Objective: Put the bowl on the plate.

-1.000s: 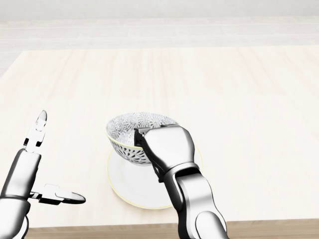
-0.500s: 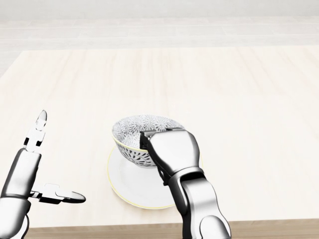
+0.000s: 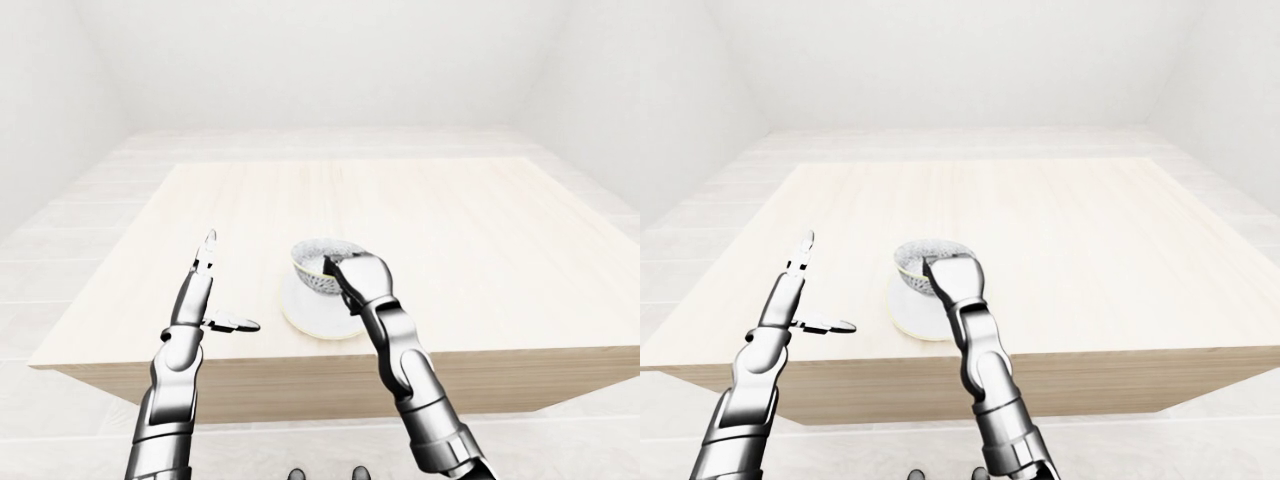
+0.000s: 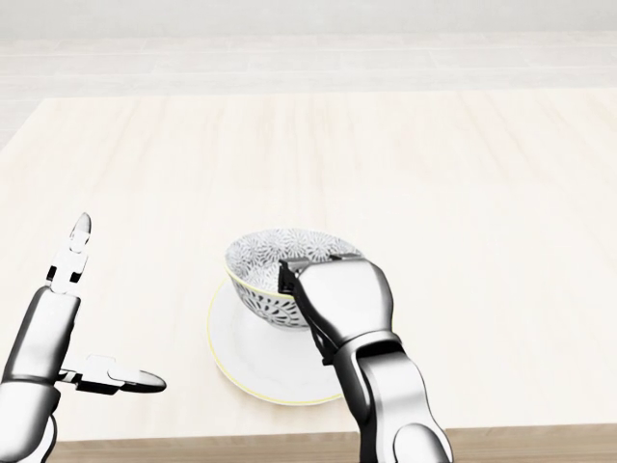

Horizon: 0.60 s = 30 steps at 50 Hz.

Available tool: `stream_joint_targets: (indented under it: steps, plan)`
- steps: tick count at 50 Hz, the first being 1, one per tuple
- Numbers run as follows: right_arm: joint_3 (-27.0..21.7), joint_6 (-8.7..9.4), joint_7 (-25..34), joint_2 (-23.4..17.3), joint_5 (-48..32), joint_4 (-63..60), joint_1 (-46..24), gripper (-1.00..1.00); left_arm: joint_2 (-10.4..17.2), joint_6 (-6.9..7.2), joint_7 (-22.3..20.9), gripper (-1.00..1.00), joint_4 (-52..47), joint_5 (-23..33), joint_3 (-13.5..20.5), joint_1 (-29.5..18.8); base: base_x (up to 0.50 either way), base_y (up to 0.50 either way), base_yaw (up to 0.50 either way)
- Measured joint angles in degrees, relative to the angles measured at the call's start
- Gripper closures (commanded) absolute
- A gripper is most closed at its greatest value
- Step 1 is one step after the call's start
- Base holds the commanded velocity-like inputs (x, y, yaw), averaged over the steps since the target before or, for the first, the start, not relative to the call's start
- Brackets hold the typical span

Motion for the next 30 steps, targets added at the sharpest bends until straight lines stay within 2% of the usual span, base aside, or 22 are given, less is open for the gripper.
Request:
stream_joint_targets:
  steps: [30]
  plan:
    - [-0.33,0.0,-1.34,-0.93,0.96,0.28,1.81,0.48,-0.1,0.0,0.05,-1.0,-0.23,-0.01,-0.1,-0.01,0.0,0.0,0.0]
